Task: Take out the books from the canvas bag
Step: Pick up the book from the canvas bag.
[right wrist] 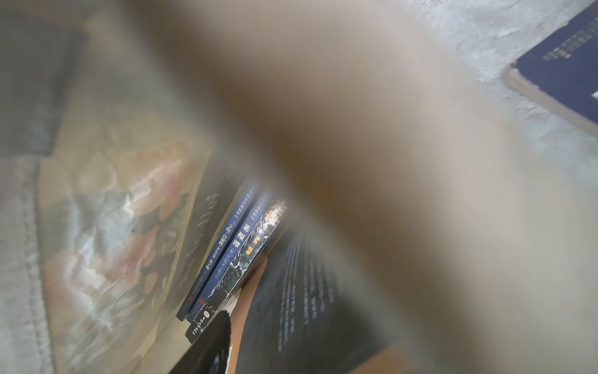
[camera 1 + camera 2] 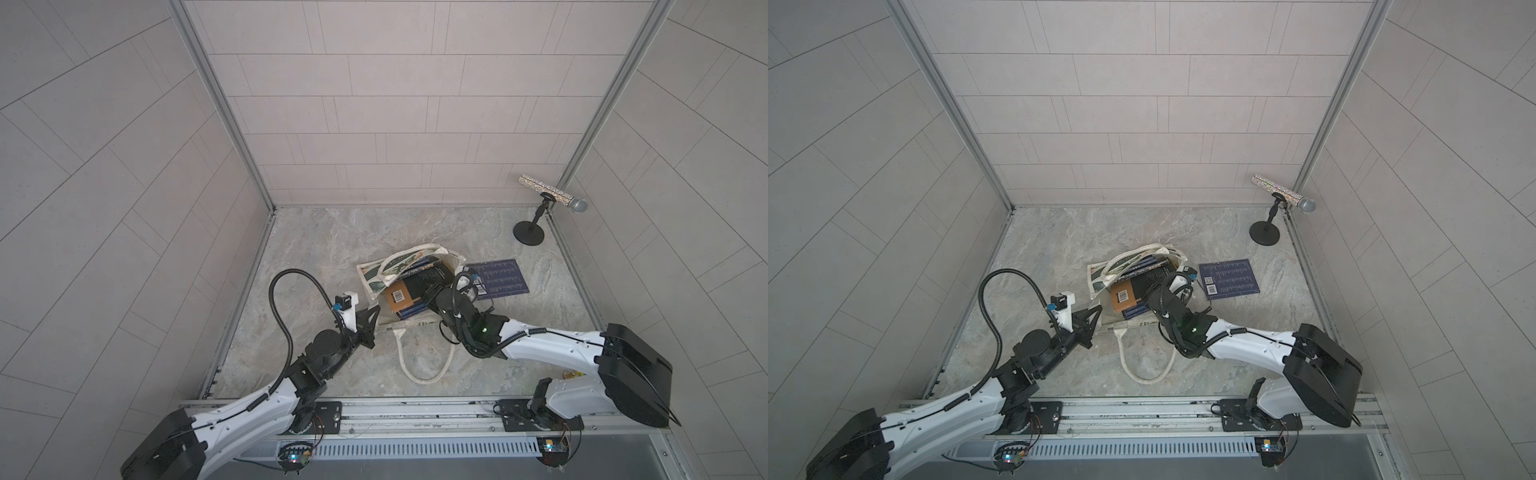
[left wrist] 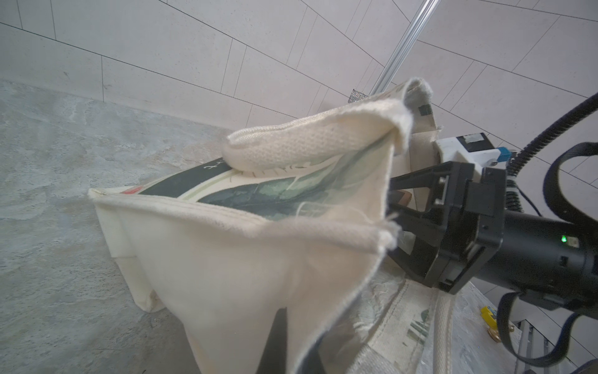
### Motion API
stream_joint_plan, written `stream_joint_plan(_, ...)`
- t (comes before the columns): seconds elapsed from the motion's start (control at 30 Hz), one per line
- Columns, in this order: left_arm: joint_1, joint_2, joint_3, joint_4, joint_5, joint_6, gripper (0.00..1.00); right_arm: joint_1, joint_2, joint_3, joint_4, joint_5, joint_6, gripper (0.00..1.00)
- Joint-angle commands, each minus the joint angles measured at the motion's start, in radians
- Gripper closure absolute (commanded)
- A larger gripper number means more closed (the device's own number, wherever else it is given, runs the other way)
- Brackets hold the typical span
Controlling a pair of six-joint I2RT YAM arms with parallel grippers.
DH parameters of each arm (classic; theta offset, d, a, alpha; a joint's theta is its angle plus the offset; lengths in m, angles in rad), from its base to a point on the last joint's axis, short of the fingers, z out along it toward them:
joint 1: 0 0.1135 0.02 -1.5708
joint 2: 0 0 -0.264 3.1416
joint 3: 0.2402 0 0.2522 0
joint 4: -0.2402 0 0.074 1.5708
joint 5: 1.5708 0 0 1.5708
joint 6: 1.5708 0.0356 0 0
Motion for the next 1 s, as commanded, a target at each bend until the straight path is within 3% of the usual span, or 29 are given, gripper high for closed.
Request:
stream_joint_plan(0.0,-0.003,0.0,0.021,0.021,0.004,0.019,1.0,0.021,0.062,0.032,0.028,0.004,0.033,0.46)
stream_joint_plan(0.2,-0.003,-0.014,0.019,0.01,0.006,0.017,1.0,0.035,0.041,-0.005,0.023,0.08,0.052,0.91)
stream_joint_plan(0.27,-0.004,-0.02,0.018,0.006,-0.003,0.016,1.0,0.036,0.001,-0.028,0.006,0.089,0.062,1.0)
stream_joint_plan(0.6,-0.003,-0.006,0.03,-0.013,-0.034,-0.001,1.0,0.063,-0.335,-0.036,-0.178,0.038,-0.122,1.0)
stream_joint_plan(0.8,-0.002,-0.026,0.031,-0.048,-0.07,-0.007,1.0,0.063,-0.488,0.017,-0.341,-0.086,-0.335,1.0)
stream_joint_plan(0.97,-0.003,-0.02,0.034,-0.05,-0.095,-0.011,1.0,0.064,-0.669,0.034,-0.444,-0.029,-0.525,1.0)
